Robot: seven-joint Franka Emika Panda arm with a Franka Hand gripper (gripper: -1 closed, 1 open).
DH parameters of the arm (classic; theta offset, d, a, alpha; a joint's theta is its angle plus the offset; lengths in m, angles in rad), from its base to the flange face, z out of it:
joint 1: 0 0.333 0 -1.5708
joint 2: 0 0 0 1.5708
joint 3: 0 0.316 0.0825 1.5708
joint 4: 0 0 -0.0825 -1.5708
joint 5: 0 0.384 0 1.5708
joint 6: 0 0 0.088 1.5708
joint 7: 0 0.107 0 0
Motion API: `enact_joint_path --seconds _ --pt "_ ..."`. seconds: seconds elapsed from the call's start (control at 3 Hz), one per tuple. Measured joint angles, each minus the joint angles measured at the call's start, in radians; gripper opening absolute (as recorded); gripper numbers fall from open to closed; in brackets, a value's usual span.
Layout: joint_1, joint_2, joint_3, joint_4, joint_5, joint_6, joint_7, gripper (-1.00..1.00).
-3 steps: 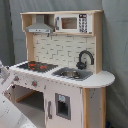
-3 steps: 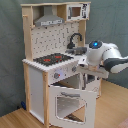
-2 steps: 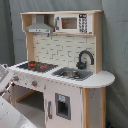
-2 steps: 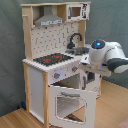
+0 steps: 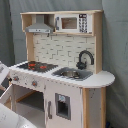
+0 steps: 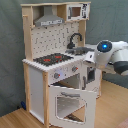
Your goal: Play with the kitchen
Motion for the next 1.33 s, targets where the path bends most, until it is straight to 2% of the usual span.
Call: enact_joint_path --seconds 0.33,0.67,1.33 --pt "0.004 -0.063 0.013 0.035 -0.076 -0.069 0.017 1.0" --pt "-0.005 -0.125 0.037 0.068 -0.16 -0.112 0.021 1.0" --pt "-0.056 -0.238 0.121 0.129 -0.329 -0.136 0.029 1.0"
